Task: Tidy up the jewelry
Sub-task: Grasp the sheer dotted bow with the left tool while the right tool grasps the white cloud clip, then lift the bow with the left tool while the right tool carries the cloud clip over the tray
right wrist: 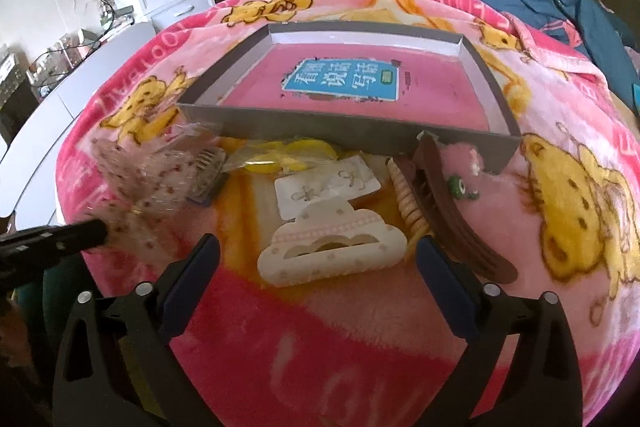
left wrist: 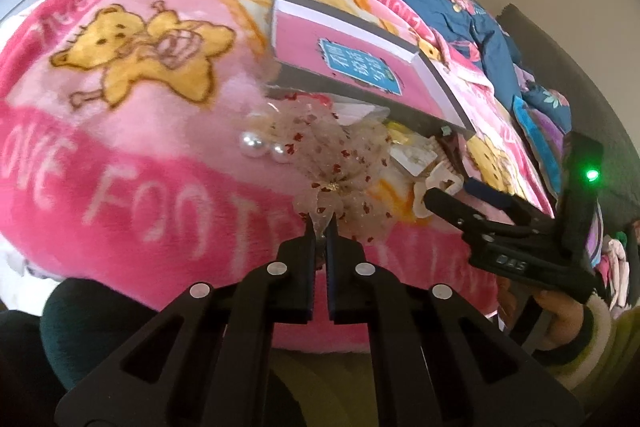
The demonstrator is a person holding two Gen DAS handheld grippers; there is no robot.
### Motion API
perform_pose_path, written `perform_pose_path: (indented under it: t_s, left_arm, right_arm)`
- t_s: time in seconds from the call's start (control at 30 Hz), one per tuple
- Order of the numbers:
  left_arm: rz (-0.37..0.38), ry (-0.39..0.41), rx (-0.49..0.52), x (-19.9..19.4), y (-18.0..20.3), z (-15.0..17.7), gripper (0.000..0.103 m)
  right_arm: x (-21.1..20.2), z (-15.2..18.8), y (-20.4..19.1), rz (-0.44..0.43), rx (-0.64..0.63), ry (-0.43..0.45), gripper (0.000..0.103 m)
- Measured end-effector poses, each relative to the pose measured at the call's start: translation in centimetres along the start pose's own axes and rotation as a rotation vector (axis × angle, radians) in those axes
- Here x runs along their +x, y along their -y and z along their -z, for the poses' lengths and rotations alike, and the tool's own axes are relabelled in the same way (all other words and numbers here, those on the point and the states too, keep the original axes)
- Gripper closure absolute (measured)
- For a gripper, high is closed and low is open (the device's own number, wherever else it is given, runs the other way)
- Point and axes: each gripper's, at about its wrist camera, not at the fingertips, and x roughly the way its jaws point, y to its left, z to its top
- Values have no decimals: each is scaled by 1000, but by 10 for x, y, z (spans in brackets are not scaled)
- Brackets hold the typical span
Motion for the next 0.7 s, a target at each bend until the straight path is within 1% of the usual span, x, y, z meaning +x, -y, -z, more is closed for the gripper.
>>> perform_pose_path:
  t_s: [0.03,0.1,0.13,0.23,0.43,0.7]
  left_arm:
    - [-5,4,1,-2,-1,0,103]
    - [-13,17,-4,-9,-3,-2,103]
    - [-16,24,-6,-12,-4,-2,103]
    - [-28,49,-17,-22,-8,-4,103]
    - [-60,106,-34,-41,-16,-10,103]
    - [-89,146,-64,-53,-29,-20,103]
  right_arm:
    - [3,1,0,5,-2,-4,18]
    - [6,4,0,16,-5,-5,22]
    - [6,5,0,18,-10,2,29]
    - [3,7,0,0,-19,19,29]
    - [-9,7,-1,-71,-13,43,29]
    - [-24,-5,-5,-115,-31,83,29]
